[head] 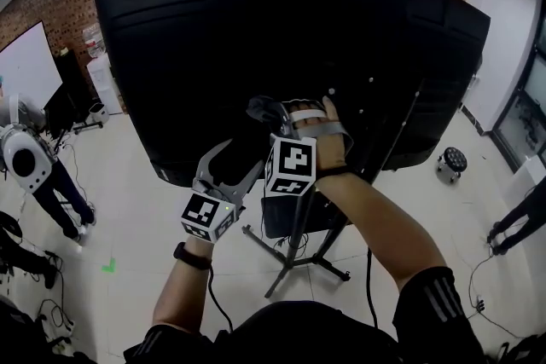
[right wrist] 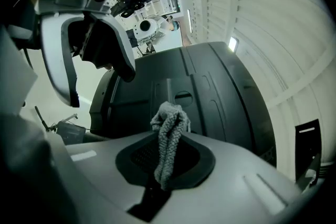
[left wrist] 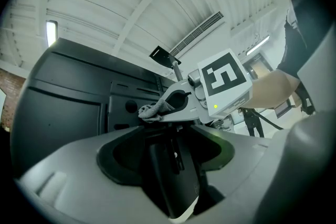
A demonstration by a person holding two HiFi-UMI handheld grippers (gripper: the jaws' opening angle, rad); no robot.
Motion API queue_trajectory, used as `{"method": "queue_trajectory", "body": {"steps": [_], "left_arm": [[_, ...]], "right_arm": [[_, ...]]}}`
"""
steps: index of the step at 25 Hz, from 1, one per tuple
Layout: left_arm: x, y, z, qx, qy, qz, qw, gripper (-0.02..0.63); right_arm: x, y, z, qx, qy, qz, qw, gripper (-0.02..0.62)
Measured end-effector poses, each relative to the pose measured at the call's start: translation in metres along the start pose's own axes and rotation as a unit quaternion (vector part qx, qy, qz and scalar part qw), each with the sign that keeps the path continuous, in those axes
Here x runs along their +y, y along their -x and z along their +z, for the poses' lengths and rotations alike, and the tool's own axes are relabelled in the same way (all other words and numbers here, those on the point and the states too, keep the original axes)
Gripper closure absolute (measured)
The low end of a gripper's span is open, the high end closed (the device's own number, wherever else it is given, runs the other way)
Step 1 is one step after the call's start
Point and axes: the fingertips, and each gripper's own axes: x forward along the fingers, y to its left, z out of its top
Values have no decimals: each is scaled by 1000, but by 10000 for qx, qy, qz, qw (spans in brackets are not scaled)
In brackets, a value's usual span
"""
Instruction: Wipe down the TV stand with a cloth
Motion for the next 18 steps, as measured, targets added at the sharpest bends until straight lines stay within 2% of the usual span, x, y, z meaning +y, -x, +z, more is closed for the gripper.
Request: {"method": "queue_trajectory", "body": {"steps": [5, 8, 14, 18], "left_arm": [[-8, -9, -2, -8, 31, -99, 9999, 314], [-13, -12, -1, 5, 68, -154, 9999, 314], [-21, -20, 3, -43, 0, -161, 9999, 314], [-32, -27, 13, -64, -26, -174, 9998, 314]], "right_arm": [[-2, 5, -15, 225, 152, -12, 9996, 571], [-2, 10, -15, 114, 74, -28, 9999, 571], [-15, 39, -10, -663, -429, -191, 9967, 571], [-30, 66, -12, -1255, -989, -248, 9868, 571]]}}
